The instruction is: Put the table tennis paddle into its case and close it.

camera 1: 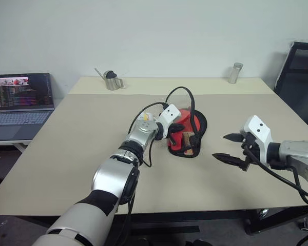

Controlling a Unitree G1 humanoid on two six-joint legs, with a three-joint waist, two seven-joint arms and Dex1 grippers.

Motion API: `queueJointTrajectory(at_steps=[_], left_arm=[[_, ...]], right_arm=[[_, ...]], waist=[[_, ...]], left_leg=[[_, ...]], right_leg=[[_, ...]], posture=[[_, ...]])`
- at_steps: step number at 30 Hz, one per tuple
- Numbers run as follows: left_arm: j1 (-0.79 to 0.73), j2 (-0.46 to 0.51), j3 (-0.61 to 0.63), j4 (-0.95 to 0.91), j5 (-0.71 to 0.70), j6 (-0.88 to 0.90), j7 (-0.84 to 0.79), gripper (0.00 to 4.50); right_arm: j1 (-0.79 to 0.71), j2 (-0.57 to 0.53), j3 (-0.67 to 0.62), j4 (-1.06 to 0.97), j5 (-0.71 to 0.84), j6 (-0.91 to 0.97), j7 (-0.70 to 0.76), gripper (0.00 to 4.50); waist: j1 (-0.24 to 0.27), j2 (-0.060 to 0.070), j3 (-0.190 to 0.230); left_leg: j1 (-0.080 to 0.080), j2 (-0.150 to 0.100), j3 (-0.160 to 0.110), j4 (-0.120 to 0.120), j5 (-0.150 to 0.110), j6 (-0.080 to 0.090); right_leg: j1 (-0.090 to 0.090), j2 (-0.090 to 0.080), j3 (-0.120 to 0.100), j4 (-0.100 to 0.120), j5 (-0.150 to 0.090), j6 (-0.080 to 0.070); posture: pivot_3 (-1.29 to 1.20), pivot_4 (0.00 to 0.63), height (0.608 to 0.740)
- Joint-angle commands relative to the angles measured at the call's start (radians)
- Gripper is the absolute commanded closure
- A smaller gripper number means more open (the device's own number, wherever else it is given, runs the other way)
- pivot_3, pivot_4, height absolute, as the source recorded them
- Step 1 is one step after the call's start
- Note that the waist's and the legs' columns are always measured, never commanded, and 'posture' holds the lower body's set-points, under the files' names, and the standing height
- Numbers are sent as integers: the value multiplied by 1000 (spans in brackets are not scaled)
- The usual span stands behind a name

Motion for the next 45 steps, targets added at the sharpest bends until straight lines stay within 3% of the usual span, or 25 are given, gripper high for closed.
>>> queueJointTrajectory(at_steps=[1,8,13,20,30,37,45], left_arm=[[-54,-40,4,-1,8,0,46,4444],[-27,-99,-28,4,34,11,-20,4444],[-5,-85,-31,2,37,16,-46,4444],[12,-3,24,-13,-19,2,-93,4444],[52,166,98,-49,-90,-38,-196,4444],[84,230,123,-87,-135,-52,-246,4444],[127,273,166,-191,-231,-10,-360,4444]], right_arm=[[5,19,-71,-80,58,65,-52,0],[-32,92,-123,-96,108,163,-177,0],[-90,118,-105,-45,102,167,-226,0],[-193,169,-54,96,31,88,-284,0],[-292,327,32,307,-68,-47,-337,0],[-392,454,73,533,-147,-161,-367,0],[-477,524,105,786,-215,-304,-312,0]], waist=[[1,0,0],[1,0,0],[-1,0,0],[-4,0,0],[-15,0,0],[-21,0,0],[-24,0,0]], left_leg=[[0,0,0,0,0,0],[0,0,0,0,0,0],[0,0,0,0,0,0],[0,0,0,0,0,1],[0,-1,1,0,0,1],[0,-1,0,1,0,1],[0,-1,1,0,0,1]], right_leg=[[0,0,0,0,0,0],[1,0,0,0,0,0],[0,0,0,0,0,0],[0,0,1,1,0,0],[0,0,1,1,1,-1],[0,1,1,2,3,-4],[0,1,1,2,3,-4]], posture=[[0,150,740],[0,150,740],[0,150,740],[0,150,740],[0,150,740],[0,150,740],[0,150,740]])
